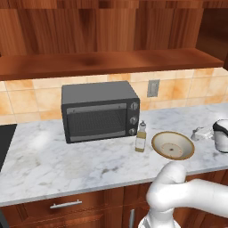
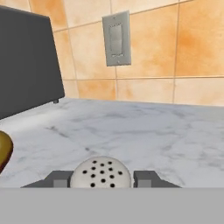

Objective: Retrieve the bottle and the shaker from the cabinet and place them next to the mixing bowl on the counter. Then add garlic from the fridge to the mixing bowl.

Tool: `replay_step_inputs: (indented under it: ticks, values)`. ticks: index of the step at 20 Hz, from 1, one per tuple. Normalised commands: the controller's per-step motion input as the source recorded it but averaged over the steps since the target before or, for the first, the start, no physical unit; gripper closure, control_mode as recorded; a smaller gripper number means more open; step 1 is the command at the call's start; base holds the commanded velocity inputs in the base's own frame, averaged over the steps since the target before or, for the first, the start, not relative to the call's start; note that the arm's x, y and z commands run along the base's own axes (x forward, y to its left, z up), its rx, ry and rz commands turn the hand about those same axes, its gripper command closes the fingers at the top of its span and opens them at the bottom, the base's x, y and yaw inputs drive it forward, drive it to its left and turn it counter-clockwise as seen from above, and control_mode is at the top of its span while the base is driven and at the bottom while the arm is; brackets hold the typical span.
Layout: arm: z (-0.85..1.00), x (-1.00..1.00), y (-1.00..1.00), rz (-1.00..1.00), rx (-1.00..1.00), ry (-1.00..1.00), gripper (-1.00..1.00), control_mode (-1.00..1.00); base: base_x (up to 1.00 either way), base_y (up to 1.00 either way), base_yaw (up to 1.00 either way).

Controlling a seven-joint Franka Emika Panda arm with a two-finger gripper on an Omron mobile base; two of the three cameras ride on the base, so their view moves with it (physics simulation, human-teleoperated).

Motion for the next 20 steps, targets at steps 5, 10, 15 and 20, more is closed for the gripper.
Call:
replay_step_inputs:
  ticks: [5,10,15,20]
  values:
    - [-0.35,0.31,0.0,0.01,0.0,0.0,1.0,-1.0,0.0,0.0,0.0]
    - [-0.28,-0.04,0.01,0.0,0.0,0.0,1.0,-1.0,0.0,0.0,0.0]
    - [-0.24,-0.21,0.09,0.0,-0.03,0.0,1.0,-1.0,0.0,0.0,0.0]
    - [-0.22,-0.14,0.51,0.0,-0.12,0.0,-1.0,-1.0,0.0,0.0,0.0]
